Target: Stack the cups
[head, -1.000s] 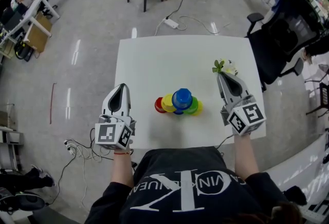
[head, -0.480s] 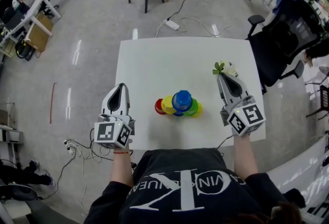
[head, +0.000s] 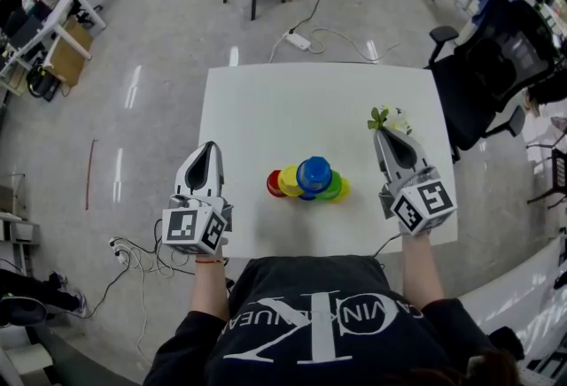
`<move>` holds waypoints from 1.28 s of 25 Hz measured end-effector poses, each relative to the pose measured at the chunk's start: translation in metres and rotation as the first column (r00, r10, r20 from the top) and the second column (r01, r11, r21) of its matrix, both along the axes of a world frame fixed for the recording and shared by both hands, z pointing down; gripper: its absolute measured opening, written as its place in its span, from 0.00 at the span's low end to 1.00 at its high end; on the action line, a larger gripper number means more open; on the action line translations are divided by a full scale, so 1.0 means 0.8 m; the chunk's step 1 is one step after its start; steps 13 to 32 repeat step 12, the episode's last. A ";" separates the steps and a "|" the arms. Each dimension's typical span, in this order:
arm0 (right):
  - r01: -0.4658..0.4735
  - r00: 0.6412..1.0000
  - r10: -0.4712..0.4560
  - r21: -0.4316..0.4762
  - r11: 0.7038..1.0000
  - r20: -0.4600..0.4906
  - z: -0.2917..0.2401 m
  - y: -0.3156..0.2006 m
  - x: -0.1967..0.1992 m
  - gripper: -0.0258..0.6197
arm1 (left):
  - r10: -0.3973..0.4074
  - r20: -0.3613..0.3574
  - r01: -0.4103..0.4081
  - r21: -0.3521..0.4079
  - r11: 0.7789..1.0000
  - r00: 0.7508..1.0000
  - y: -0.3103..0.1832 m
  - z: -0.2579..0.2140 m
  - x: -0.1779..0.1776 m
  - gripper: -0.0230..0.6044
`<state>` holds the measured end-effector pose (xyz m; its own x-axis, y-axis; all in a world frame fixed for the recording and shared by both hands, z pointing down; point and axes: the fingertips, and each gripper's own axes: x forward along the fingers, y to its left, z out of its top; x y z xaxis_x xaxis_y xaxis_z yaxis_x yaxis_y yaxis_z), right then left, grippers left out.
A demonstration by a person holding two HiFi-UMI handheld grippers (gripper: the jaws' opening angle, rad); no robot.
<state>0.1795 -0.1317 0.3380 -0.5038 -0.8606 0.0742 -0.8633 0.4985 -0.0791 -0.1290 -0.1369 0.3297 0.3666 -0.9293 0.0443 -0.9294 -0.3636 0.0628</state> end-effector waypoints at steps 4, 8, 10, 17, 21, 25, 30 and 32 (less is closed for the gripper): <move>0.006 1.000 -0.006 -0.009 1.000 -0.001 0.003 0.000 -0.003 0.05 | -0.002 -0.003 0.002 -0.004 1.000 1.000 -0.001 0.001 -0.001 0.04; 0.009 1.000 -0.009 -0.016 1.000 -0.001 0.006 0.000 -0.005 0.05 | -0.005 -0.006 0.005 -0.008 1.000 1.000 -0.002 0.002 -0.003 0.04; 0.011 1.000 -0.011 -0.016 1.000 -0.001 0.007 0.001 -0.006 0.05 | -0.007 -0.011 0.007 -0.010 1.000 1.000 -0.002 0.002 -0.004 0.04; 0.012 1.000 -0.012 -0.017 1.000 -0.001 0.007 0.001 -0.007 0.05 | -0.011 -0.016 0.011 -0.012 1.000 1.000 -0.002 0.003 -0.006 0.04; 0.012 1.000 -0.012 -0.017 1.000 -0.001 0.007 0.001 -0.007 0.05 | -0.011 -0.016 0.011 -0.012 1.000 1.000 -0.002 0.003 -0.006 0.04; 0.012 1.000 -0.012 -0.017 1.000 -0.001 0.007 0.001 -0.007 0.05 | -0.011 -0.016 0.011 -0.012 1.000 1.000 -0.002 0.003 -0.006 0.04; 0.012 1.000 -0.012 -0.017 1.000 -0.001 0.007 0.001 -0.007 0.05 | -0.011 -0.016 0.011 -0.012 1.000 1.000 -0.002 0.003 -0.006 0.04; 0.012 1.000 -0.012 -0.017 1.000 -0.001 0.007 0.001 -0.007 0.05 | -0.011 -0.016 0.011 -0.012 1.000 1.000 -0.002 0.003 -0.006 0.04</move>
